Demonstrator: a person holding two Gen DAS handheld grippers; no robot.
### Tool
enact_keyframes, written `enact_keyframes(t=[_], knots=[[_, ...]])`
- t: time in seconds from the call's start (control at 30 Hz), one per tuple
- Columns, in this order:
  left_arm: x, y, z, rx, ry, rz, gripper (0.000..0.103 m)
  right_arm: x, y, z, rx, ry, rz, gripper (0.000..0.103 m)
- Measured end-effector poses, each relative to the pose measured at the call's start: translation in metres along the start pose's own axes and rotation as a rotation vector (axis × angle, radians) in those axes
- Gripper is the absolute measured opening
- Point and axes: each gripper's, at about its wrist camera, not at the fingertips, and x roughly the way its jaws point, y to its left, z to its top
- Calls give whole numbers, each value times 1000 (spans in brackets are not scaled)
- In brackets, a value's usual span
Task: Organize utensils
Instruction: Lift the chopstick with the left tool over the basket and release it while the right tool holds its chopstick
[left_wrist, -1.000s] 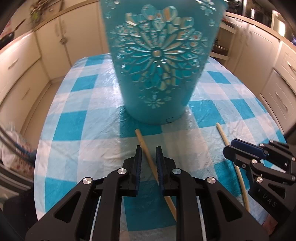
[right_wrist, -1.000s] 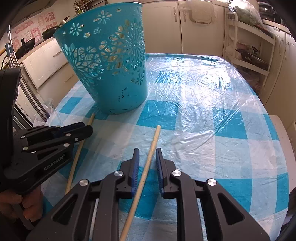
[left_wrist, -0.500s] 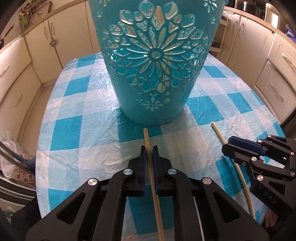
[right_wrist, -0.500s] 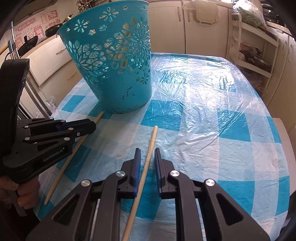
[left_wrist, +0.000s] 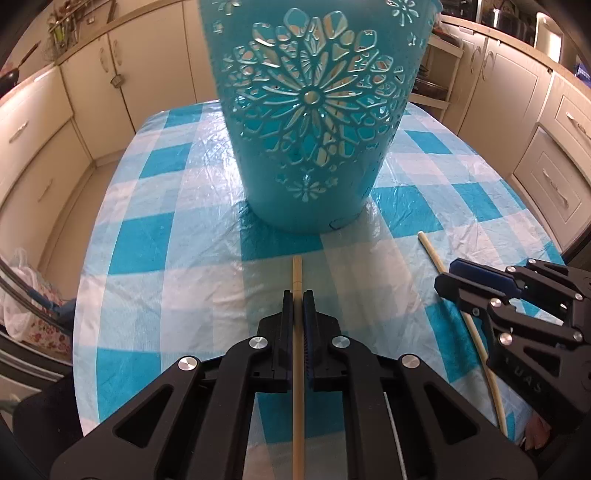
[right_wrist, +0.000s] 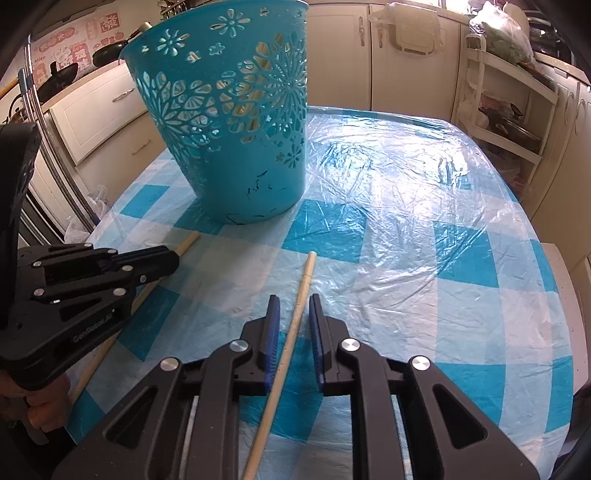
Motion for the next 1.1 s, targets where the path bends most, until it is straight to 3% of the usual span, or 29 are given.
enact_keyframes(t=[0.27, 0.73, 1.1], knots=[[-20, 14, -8, -51, -29, -43, 5, 0, 5, -1, -32, -1, -33, 17], [-63, 66, -10, -249, -148, -221, 5, -1, 4, -1, -22, -4, -20, 17], [-103, 61, 10, -233, -249, -242, 5, 0, 4, -1, -20, -5, -15, 18]])
